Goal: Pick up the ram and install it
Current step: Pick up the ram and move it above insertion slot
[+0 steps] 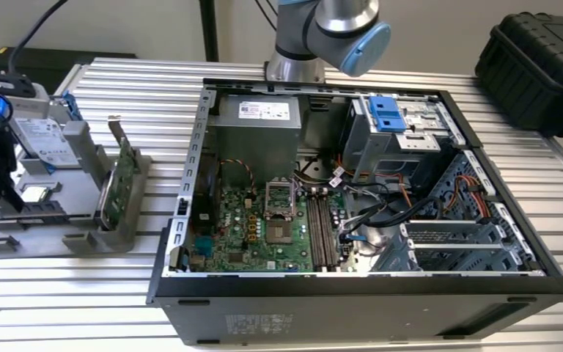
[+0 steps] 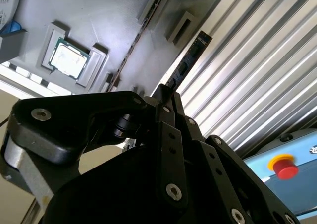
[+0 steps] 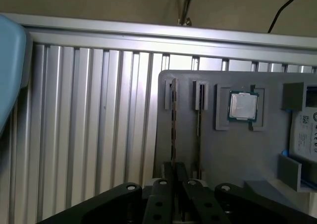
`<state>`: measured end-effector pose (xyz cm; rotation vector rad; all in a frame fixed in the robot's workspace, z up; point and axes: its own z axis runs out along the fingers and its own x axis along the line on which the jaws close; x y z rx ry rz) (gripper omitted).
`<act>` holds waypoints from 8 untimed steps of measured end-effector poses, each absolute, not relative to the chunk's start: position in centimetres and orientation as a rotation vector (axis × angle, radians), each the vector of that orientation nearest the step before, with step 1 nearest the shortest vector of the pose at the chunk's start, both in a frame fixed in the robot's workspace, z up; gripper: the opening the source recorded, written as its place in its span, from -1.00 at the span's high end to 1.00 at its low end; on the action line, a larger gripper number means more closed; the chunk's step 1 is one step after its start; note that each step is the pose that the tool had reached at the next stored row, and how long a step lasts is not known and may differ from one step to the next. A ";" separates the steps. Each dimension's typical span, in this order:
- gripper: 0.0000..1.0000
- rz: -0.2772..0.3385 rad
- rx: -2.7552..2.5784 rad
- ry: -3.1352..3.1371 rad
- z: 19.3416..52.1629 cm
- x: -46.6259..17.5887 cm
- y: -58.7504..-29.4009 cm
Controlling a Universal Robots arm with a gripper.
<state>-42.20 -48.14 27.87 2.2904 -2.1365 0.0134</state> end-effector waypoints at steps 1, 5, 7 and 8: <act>1.00 0.013 2.290 -2.137 27.9 -42.2 -48.1; 1.00 0.013 2.290 -2.136 28.0 -42.2 -48.1; 1.00 0.013 2.290 -2.137 28.1 -42.2 -48.1; 1.00 0.014 2.290 -2.137 28.1 -42.2 -48.1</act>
